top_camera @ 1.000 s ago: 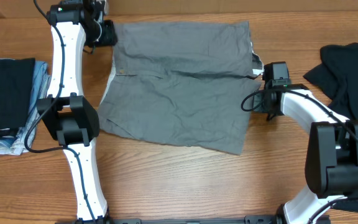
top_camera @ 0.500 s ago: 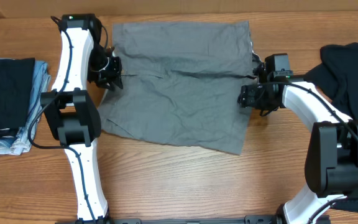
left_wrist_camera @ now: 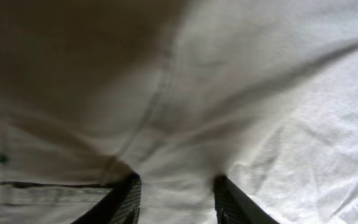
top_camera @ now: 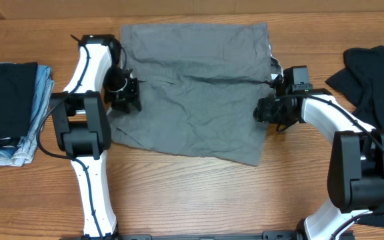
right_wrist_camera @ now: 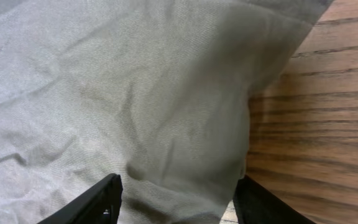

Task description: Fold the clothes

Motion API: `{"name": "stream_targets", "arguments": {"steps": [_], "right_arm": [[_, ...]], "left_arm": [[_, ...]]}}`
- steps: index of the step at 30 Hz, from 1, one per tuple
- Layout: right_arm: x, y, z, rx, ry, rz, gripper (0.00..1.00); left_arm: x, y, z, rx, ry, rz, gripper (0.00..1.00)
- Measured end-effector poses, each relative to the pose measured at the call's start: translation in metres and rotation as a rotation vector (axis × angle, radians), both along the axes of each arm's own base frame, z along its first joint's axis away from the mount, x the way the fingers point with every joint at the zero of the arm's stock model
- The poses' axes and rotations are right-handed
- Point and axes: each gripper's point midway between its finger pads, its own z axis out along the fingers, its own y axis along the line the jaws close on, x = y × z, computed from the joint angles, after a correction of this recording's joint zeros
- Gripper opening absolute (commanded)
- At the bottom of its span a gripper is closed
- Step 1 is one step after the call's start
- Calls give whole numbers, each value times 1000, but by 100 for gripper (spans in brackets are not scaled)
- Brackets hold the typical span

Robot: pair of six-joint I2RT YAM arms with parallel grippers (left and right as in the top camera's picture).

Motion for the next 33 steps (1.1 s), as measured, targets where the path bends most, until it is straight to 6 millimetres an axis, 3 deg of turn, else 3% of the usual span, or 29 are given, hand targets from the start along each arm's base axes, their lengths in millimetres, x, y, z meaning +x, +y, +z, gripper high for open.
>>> {"name": "stream_targets", "arguments": {"steps": [4,7,11,12,14,15,17,18,22,24,27,30,33], "right_arm": [[1,-11,-1,-32,-1,-28,61],[-4,-40,1,-65,57,-107,65],[16,-62,36,-64,52,-166,58],[21,-58,44,-43,40,-152,48],[17,-41,48,13,53,-93,10],[13,-30,48,37,67,-58,4],[9,-9,50,71,69,7,4],[12,-3,49,75,52,23,4],[14,7,31,76,-2,56,4],[10,7,13,73,-23,58,4],[-1,6,-5,66,-18,57,4],[-1,6,-6,67,-23,56,4],[0,4,-7,57,-21,45,4]], "left_arm": [[-9,-25,-1,16,13,-62,40],[-9,-41,-1,24,-2,-100,40],[-8,-46,-2,34,-9,-91,40],[-8,-46,-2,43,-9,-88,40],[-8,-46,-2,56,-9,-85,36],[-8,-46,-2,61,-9,-86,29],[-7,-44,-3,74,-11,-86,16],[-7,-43,-3,77,-14,-88,14],[-6,-42,-4,85,-16,-87,16],[-6,-42,-2,86,-13,-87,15],[-2,-42,5,86,-15,-88,24],[8,-43,17,84,-52,-89,32],[9,-40,31,91,-49,-86,51]]}}
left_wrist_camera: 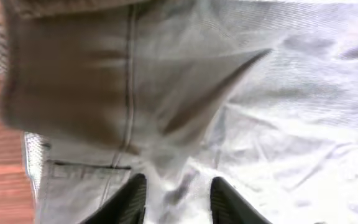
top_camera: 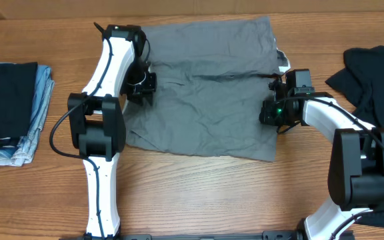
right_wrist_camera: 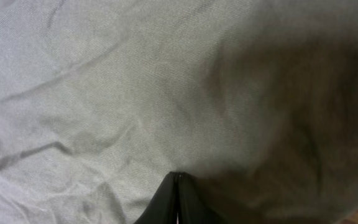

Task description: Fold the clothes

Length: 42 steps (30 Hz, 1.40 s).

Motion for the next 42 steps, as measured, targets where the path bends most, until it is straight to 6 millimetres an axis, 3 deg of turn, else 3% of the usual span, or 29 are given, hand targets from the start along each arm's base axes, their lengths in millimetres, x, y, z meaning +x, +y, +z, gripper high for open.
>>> {"name": "stream_targets", "arguments": {"steps": [2,7,10,15,20,22,24,27,28,29,35,42], "right_arm": [[0,0,0,0,1,-2,4],[0,0,0,-1,1,-1,4],[0,0,0,-2,1,-2,4],[0,0,0,-3,0,-2,4],[0,0,0,-3,0,-2,5],[0,0,0,-3,1,-2,8],[0,0,0,-2,1,-2,8],[0,1,0,-1,0,-1,8],[0,1,0,-1,0,-1,9],[0,1,0,-1,0,-1,9],[0,1,0,0,0,-1,9],[0,1,0,1,0,-1,9]], "left_arm": [[7,5,4,1,-23,13,58],[17,39,3,35,-51,68,64],[33,54,1,24,-114,82,65],[52,51,1,-23,-202,27,57],[58,42,2,-79,-233,-11,58],[61,41,2,-87,-245,-14,50],[62,40,-7,-91,-250,-18,29],[55,40,-15,-95,-224,-29,22],[55,40,-15,-95,-223,-29,8],[55,40,-15,-95,-223,-30,4],[46,41,-15,-96,-186,-27,4],[43,67,-15,-67,-173,20,6]]}}
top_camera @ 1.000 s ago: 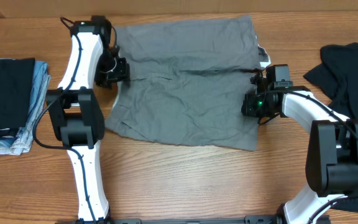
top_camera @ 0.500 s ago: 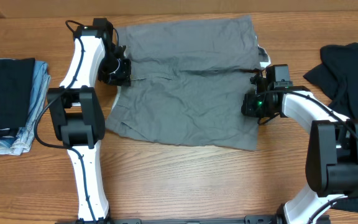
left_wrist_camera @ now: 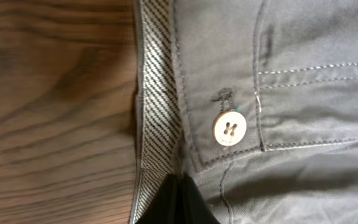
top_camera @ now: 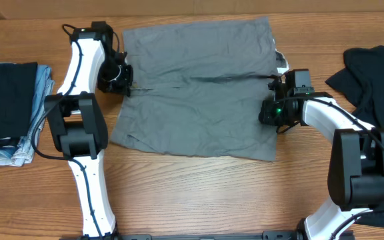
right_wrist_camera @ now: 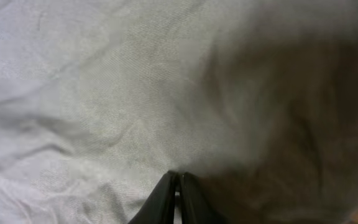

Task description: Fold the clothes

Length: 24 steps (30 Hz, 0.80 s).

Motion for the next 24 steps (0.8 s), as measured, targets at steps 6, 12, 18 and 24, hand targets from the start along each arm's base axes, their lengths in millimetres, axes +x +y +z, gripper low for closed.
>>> {"name": "stream_targets", "arguments": {"steps": [6,12,18,24], "right_arm": [[-1,1,0,5,3,3,26],[16,-10,44,-32,41,-25,80],[88,-11,133,-39,-234,-31,4],[116,-14,142,-52,-372,-44,4]], "left_arm": [[5,10,-1,32,-16,33,80],[36,4,41,-8,-136,58,100],[68,-34,78,-86,-296,2,100],[85,-86,73,-119,-387,-96,71]]}}
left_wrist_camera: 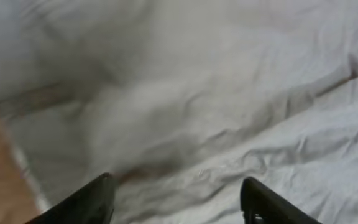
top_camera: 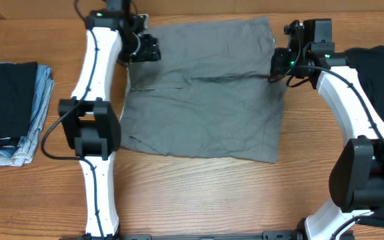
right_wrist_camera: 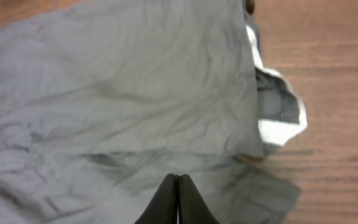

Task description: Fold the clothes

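A grey pair of shorts point(top_camera: 202, 93) lies spread flat on the wooden table, wrinkled, with a seam running across its middle. My left gripper point(top_camera: 147, 48) hovers over the garment's far left corner; in the left wrist view it point(left_wrist_camera: 176, 202) stands wide open above blurred grey cloth point(left_wrist_camera: 216, 112), nothing between the fingers. My right gripper point(top_camera: 282, 63) is by the far right edge; in its wrist view it point(right_wrist_camera: 178, 182) is shut, fingertips together above the cloth, nothing visibly pinched. White pocket lining point(right_wrist_camera: 281, 118) sticks out at that edge.
A folded stack of dark and denim clothes point(top_camera: 9, 110) sits at the left edge of the table. A crumpled black garment point(top_camera: 372, 70) lies at the far right, just beyond the right arm. Bare wood point(top_camera: 199, 193) runs along the front.
My left gripper was shut at the waistband by the button on the left edge; it is now open over the far left corner. The right gripper, still shut, has moved from the mid right edge farther back and higher.
Both grippers stood open on the shorts at mid left and mid right edges. Then the right was shut at the right edge and the shorts lay shifted rightward, the left partly open. Then the left was shut at the waistband. Now both are near the far corners.
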Motion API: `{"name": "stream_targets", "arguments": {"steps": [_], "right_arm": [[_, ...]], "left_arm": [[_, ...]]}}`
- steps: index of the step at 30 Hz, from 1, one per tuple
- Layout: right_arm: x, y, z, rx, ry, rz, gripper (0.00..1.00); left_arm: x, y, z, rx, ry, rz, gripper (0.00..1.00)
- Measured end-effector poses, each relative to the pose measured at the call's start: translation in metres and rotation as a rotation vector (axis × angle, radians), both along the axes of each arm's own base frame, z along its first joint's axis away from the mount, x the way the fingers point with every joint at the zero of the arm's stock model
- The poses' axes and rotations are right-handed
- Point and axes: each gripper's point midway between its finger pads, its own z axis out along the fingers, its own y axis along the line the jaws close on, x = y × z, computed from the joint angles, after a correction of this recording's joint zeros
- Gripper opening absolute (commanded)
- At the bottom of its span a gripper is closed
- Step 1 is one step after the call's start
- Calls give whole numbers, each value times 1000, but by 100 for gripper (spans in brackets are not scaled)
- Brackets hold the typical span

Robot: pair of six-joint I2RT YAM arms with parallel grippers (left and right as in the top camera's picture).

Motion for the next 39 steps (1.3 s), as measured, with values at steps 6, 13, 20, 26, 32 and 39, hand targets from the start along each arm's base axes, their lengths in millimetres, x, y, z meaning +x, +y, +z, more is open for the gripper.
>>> {"name": "stream_targets", "arguments": {"steps": [6,13,20,26,32,39], "right_arm": [[35,1,-3,-11,-127,12,4],[79,3,-85,-13,-166,22,4],[59,1,-141,-22,-10,20,4],[37,-7,-144,-43,124,2,4],[10,-19,-142,-29,246,-16,4],[17,-19,-126,-29,213,-17,89]], "left_arm": [[16,-15,-12,59,-74,16,65],[2,-9,-49,73,11,77,56],[-6,-5,-81,89,32,88,61],[-8,2,-82,149,31,92,61],[-8,8,-84,203,26,81,59],[-5,13,-74,247,10,69,69]]}}
